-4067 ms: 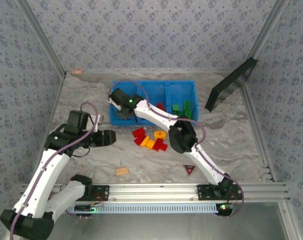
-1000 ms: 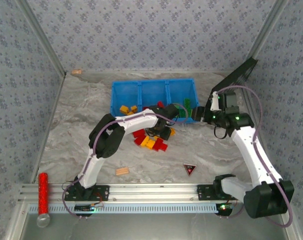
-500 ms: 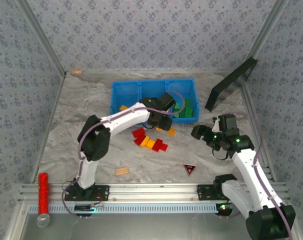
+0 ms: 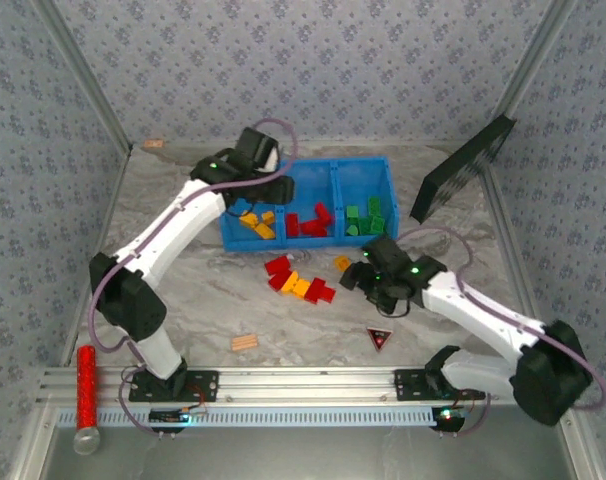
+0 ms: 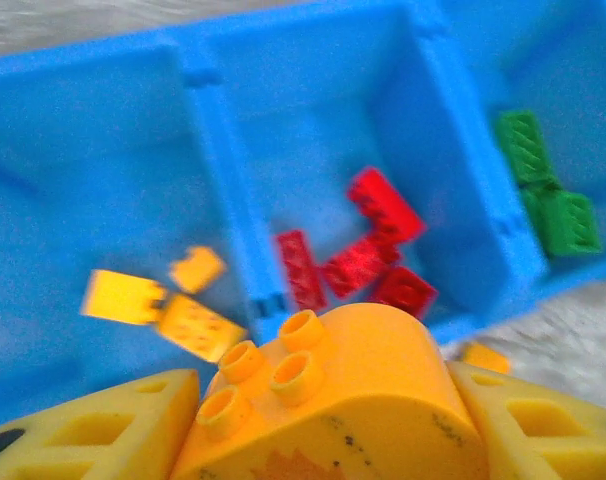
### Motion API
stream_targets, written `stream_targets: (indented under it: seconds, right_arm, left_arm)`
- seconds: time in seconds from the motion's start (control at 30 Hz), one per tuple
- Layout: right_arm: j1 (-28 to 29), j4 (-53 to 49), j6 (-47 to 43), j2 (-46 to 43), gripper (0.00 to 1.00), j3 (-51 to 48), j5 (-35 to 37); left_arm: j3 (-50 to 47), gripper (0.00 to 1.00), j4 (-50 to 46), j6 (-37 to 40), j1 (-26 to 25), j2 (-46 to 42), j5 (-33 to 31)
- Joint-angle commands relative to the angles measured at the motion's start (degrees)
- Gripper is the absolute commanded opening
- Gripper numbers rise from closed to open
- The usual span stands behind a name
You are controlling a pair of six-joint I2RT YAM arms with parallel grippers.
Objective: Sort the legos into containers by color
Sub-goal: Place the lego in the container.
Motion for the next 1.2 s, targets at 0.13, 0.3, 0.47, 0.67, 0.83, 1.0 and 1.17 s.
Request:
stream_targets:
  seconds: [0.13,0.3,0.47,0.67,0.83,1.0,1.17]
  right_arm:
    - [6.27,4.81,16.52,13.00,0.82,8.93,3.63]
    - [7.15,4.96,19.87,19.16,0.82,13.71,3.00]
    - [7.40,5.81,22.60,24.14,0.82,15.82,0.53]
    - [8.09,5.30,25.89,27.24,0.82,17.30,-0.09]
    - [8.62,4.34,29.00,27.80,0.82,17.21,0.89]
    - [9.06,3.44,32.48,27.86,0.83,15.91,2.49]
    - [9.61,2.86,33.92,28.78,0.83,16.26,2.64]
  left_arm:
    - [-3.15,0.38,0.96,3.93,7.03,0.77,-0.40]
    - [-5.05,0.38,4.08,2.68,10.38,3.78,3.63]
    - [-3.95,0.38,5.21,2.16,11.09,8.65,5.46]
    - [-3.23,0.38,7.16,1.20,11.81,12.79,7.32]
    - [-2.42,0.39,7.40,0.85,12.34,15.80,8.68]
    - [-2.75,0.39,7.41,0.59,12.34,17.76,9.40]
    - [-2.76,0.39,9.23,0.51,12.48,19.10,9.95]
